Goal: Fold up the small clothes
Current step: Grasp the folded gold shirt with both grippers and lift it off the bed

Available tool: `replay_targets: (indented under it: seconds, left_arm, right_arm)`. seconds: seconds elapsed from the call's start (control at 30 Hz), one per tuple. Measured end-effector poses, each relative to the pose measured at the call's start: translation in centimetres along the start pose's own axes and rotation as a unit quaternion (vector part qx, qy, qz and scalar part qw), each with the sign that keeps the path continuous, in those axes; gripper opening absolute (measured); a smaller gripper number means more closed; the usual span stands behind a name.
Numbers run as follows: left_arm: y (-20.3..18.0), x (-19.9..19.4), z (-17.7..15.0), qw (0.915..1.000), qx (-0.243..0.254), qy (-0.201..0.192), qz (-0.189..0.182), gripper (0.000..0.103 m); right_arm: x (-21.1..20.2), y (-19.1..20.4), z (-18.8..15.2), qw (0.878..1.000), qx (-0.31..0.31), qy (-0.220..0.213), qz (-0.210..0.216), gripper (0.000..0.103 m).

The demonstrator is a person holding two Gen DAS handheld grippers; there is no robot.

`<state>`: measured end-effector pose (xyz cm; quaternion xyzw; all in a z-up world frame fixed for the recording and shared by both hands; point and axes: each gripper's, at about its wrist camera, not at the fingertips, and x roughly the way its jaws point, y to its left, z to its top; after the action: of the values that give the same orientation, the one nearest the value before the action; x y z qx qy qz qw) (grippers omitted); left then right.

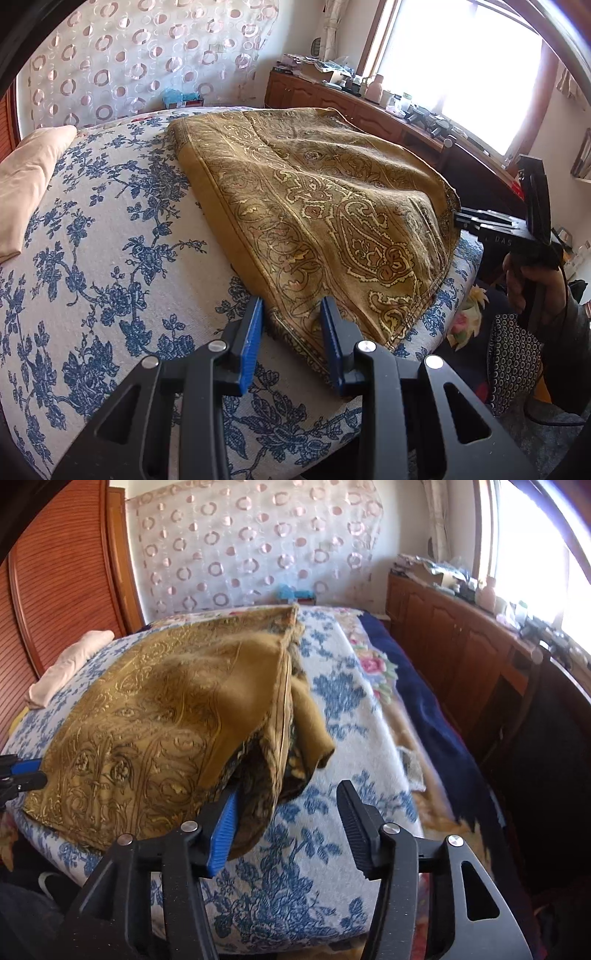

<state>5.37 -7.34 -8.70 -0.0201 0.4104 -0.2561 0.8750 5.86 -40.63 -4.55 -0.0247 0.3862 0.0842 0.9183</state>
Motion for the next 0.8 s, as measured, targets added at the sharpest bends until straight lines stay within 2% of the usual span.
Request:
replay_targets:
  seconds: [0.2,0.27,0.3,0.4,0.47,0.53,0.57,0.6,0.67,0.8]
  left_arm:
    - [-0.2,0.3,0.2,1.0,0.008,0.0,0.002,0.029]
    - [-0.4,0.4,0.2,0.9999,0.014,0.001,0.005,0.011]
    - [-0.4,0.5,0.3,0.9998,0.016,0.001,0.007,0.007]
    - [-0.5,0.4,0.4,0.9998,0.018,0.0,0.002,0.003]
    - [-0.5,0.1,0.4,0.9999,0.016,-0.006,-0.001,0.001]
    - [-0.6,-0.2,0.5,0.9998,0.016,-0.015,-0.003,0.001]
    - [-0.6,-0.5,0.6,0.9996,0.017,-0.021,-0.004,0.001]
    - [-0.6,-0.7,0.7,0.9995,0.017,-0.026,-0.004,0.001]
    - [-0.7,-1.0,0.9,0.9993,0.015,-0.033,-0.005,0.0]
    - [-0.8,-2.1,1.6,0.9981,0.011,-0.06,-0.004,0.0]
  right_arm:
    - [0.5,0.9,-0.4,1.0,0.004,0.009,0.025,0.055]
    - [0.7,1.2,-0.1,0.998,0.012,0.012,0.057,0.055]
    - [0.7,1.4,-0.1,0.998,0.011,0.012,0.063,0.056]
    - [1.0,2.5,0.0,0.999,-0.017,0.011,0.045,0.056]
    - [1.1,2.8,0.0,0.998,-0.023,0.009,0.051,0.045]
    - [1.2,3.0,0.0,0.998,-0.029,0.009,0.054,0.041]
    - [1.2,3.0,0.0,0.998,-0.031,0.009,0.06,0.033]
    - [1.2,3.0,0.0,0.997,-0.03,0.011,0.067,0.03]
    - [1.2,3.1,0.0,0.996,-0.03,0.012,0.082,0.012]
    - [0.7,2.8,0.5,0.995,-0.017,0.001,0.099,0.006]
